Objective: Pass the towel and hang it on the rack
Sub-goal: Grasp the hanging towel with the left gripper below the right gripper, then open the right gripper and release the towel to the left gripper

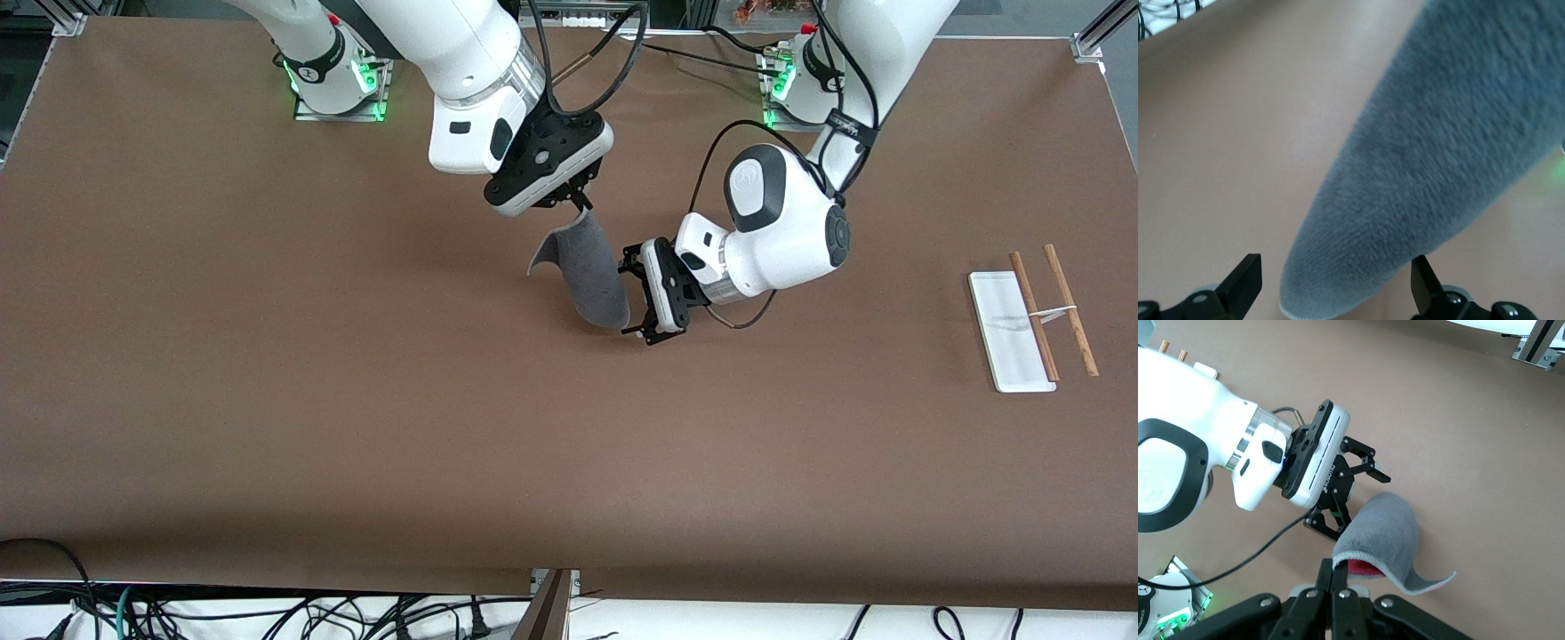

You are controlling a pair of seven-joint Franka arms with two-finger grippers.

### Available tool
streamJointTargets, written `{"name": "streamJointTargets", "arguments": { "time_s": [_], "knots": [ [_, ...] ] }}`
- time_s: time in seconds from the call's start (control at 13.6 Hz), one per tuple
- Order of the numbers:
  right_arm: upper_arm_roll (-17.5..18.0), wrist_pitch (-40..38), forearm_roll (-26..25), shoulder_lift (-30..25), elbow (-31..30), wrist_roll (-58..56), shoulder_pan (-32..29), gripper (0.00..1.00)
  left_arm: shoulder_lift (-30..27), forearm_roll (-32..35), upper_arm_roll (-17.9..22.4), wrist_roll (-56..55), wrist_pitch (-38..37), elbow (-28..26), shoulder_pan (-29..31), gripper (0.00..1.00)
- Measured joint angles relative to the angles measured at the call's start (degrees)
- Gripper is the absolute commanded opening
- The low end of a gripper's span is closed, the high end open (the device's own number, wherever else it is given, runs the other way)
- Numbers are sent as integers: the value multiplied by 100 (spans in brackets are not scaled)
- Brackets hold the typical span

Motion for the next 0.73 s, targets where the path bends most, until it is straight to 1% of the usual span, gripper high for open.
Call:
{"name": "streamJointTargets", "arguments": {
  "time_s": [0.07, 0.15, 0.22, 0.29, 0.37, 0.44, 0.73],
  "knots": [
    [5, 0, 0, 0, 0, 0, 0, 0, 4, -349, -1, 422, 36, -79, -4, 73],
    [13, 0, 0, 0, 0, 0, 0, 0, 8, -650, 1, 784, 51, -137, -3, 66],
    [31, 0, 0, 0, 0, 0, 0, 0, 13, -902, 1, 1054, 58, -173, -4, 48],
    [57, 0, 0, 0, 0, 0, 2, 0, 23, -1070, 0, 1249, 59, -199, -6, 37],
    [77, 0, 0, 0, 0, 0, 3, 0, 38, -1147, -2, 1361, 59, -219, -18, 22],
    [85, 0, 0, 0, 1, 0, 3, 0, 49, -1167, -3, 1404, 59, -224, -31, 0],
    [85, 1, 0, 0, 1, 0, 2, 0, 62, -1194, -19, 1442, 69, -222, -61, 0]
  ]
}}
